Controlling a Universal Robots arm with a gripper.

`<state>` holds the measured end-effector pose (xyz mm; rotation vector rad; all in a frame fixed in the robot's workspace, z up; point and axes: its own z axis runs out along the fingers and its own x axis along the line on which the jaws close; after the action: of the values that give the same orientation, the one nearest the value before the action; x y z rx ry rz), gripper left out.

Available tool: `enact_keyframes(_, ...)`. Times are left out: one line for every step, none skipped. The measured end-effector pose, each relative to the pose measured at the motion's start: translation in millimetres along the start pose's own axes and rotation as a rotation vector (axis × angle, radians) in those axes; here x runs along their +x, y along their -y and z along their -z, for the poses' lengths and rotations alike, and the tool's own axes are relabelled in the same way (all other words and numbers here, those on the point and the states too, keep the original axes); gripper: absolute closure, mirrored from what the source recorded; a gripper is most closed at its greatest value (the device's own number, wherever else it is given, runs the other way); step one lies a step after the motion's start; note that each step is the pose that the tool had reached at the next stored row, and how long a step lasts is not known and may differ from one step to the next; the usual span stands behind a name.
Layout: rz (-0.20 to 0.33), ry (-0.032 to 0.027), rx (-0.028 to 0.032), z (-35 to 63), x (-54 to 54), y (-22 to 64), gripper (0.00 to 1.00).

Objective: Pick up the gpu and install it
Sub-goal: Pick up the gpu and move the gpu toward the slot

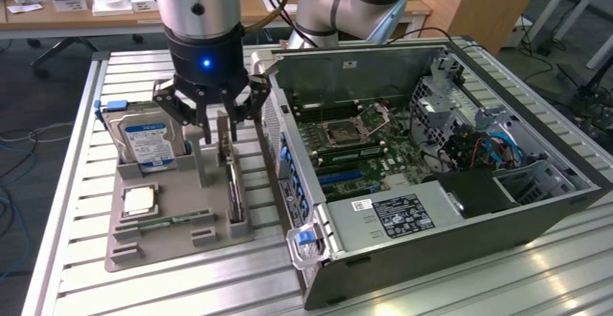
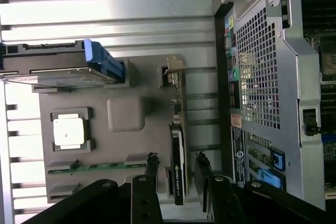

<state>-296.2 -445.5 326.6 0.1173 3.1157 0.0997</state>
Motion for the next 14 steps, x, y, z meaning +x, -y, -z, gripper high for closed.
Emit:
enact_keyframes(0.0,0.0,0.0,-1.1,0.0,0.1,0.58)
enact_keyframes(0.0,0.0,0.0,-2.2,0.0,0.1,0.58)
enact_keyframes(0.0,0.0,0.0,-3.2,0.1,0.2,0.58)
enact_keyframes(0.0,0.0,0.0,-4.1,0.1,0.3,0.58)
enact_keyframes(0.0,-0.0001,0.0,-4.9,0.1,0.3,0.58)
enact_keyframes(0.0,0.0,0.0,-5.7,0.1,0.3,0.58)
enact_keyframes(0.0,-0.0002,0.0002,-5.9,0.1,0.4,0.58)
enact_keyframes(0.0,-0.0002,0.0002,-5.8,0.1,0.4,0.58)
enact_keyframes(0.0,-0.0002,0.0002,-5.9,0.1,0.4,0.58)
enact_keyframes(0.0,-0.0001,0.0001,-5.9,0.1,0.4,0.58)
enact_keyframes(0.0,-0.0001,0.0001,-6.0,0.1,0.4,0.58)
enact_keyframes(0.0,0.0002,-0.0002,-6.5,0.1,0.4,0.58)
enact_keyframes(0.0,0.0003,-0.0003,-7.7,0.1,0.5,0.58)
enact_keyframes(0.0,0.0001,-0.0001,-9.1,0.2,0.6,0.58)
